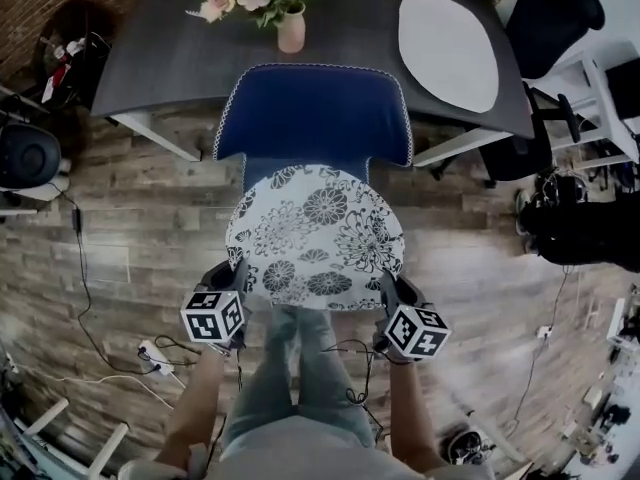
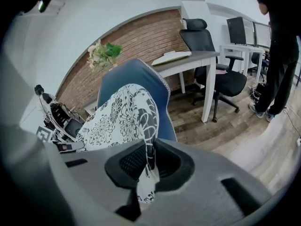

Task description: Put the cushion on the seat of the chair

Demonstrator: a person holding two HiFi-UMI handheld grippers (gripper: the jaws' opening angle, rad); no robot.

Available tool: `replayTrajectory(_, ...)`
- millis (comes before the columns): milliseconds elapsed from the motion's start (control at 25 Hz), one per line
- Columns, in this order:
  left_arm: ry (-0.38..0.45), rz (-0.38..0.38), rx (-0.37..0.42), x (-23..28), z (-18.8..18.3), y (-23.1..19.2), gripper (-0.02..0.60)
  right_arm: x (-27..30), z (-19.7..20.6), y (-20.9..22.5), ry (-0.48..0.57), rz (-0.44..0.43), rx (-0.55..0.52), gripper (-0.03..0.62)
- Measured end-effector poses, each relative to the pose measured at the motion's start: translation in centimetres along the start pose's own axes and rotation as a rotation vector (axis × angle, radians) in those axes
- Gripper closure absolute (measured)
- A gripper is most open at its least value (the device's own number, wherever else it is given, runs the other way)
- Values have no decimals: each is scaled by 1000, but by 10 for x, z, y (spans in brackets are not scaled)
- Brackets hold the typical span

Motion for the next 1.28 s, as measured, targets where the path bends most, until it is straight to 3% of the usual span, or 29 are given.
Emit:
replayTrajectory(120,-42,4,-30,17,30,-2,563,17,18,16,-50,21,-2,565)
replayTrajectory(240,-70,4,-46,-7,52,8,563,-10,38,17,-75,30,1,565)
replayTrajectory(320,12,24,38,-36,16,10,563,-47,33,-6,34,10,19,565)
replayTrajectory(400,163,61,189,-64,-60,7,563,-83,10,-42,236,-29,51,565)
replayTrajectory(480,228,80,254,-108,-93,21,563,-131,3,-64,318,-44,64,565)
replayTrajectory(600,221,80,256,-138,-89,33,563,-159,10,-70,308,-42,59,565)
replayTrajectory(1280,182,19,165,-95,-116,14,563,-97,-55,-73,251,-3,-53,565)
Point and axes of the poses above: the fingertips, and each gripper's own axes: x forward along the fingers, y to its right, z out of its underside, the point moved 3 cm from there along -x, backward along the fingers, and after that the axes turned 14 degrees about x, right-handed, at the moved point
